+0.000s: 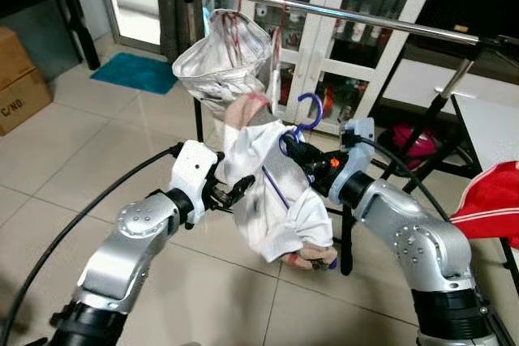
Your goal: Hang hanger
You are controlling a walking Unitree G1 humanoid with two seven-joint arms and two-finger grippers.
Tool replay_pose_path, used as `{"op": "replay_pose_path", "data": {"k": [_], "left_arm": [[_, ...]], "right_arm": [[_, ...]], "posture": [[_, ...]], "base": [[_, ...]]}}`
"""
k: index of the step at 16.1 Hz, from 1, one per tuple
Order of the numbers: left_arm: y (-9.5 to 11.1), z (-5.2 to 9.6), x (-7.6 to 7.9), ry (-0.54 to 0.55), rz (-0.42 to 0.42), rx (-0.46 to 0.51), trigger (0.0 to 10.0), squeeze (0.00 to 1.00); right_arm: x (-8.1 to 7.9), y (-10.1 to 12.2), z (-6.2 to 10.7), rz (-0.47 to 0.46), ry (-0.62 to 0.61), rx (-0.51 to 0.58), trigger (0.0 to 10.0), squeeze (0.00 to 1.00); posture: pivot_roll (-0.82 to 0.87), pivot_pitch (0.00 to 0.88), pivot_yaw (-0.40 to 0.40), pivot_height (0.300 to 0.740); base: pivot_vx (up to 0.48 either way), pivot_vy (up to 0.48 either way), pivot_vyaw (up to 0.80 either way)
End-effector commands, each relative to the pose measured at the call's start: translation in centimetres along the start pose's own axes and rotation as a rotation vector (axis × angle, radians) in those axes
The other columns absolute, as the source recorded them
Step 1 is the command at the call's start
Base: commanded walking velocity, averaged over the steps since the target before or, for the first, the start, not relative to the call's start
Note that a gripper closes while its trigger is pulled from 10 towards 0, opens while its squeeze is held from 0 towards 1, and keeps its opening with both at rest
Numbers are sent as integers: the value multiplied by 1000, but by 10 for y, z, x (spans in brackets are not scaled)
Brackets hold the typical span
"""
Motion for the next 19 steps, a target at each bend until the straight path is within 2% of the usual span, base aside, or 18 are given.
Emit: {"op": "replay_pose_path", "data": {"k": [1, 4, 10, 13, 16, 18, 19], "left_arm": [[0, -7, 5, -33, -25, 3, 0, 0], [-2, -17, 0, -34, -23, 13, 0, 0], [-4, -24, -2, -60, -24, 37, 0, 0], [-1, -23, 3, -73, -39, 47, 0, 0], [-2, -16, 8, -78, -39, 55, 0, 0], [-2, -12, 9, -62, -16, 66, 0, 0], [-3, -11, 9, -53, -2, 68, 0, 0]], "right_arm": [[-4, 11, 3, 5, 25, 37, 10000, 0], [-7, 16, 5, 2, 42, 47, 10000, 0], [-15, 24, 12, 4, 95, 60, 10000, 0], [-13, 25, 12, 2, 82, 60, 10000, 0], [-11, 22, 13, -3, 70, 53, 10000, 0], [-10, 19, 14, -13, 67, 46, 10000, 0], [-10, 19, 15, -16, 74, 45, 6392, 0]], "posture": [[-50, 0, -77, 740], [-64, 0, -80, 740], [-82, 0, -80, 740], [-79, 0, -79, 740], [-75, 0, -84, 740], [-67, 0, -90, 740], [-63, 0, -93, 740]], "base": [[0, 0, 0], [0, 0, 0], [0, 0, 0], [0, 0, 0], [0, 0, 0], [0, 0, 0], [0, 0, 0]]}}
Point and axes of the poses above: a point about 5 cm out from each wrist's last joint towards the gripper, its own z axis pointing back from the gripper into the wrist, its own y axis along the axis of the wrist's last joint, x = y × z, the point moved 6 cm from there along -z, pointing out of the wrist towards the gripper, and after that the axes turned 8 degrees about z, right-handed, at the moved point
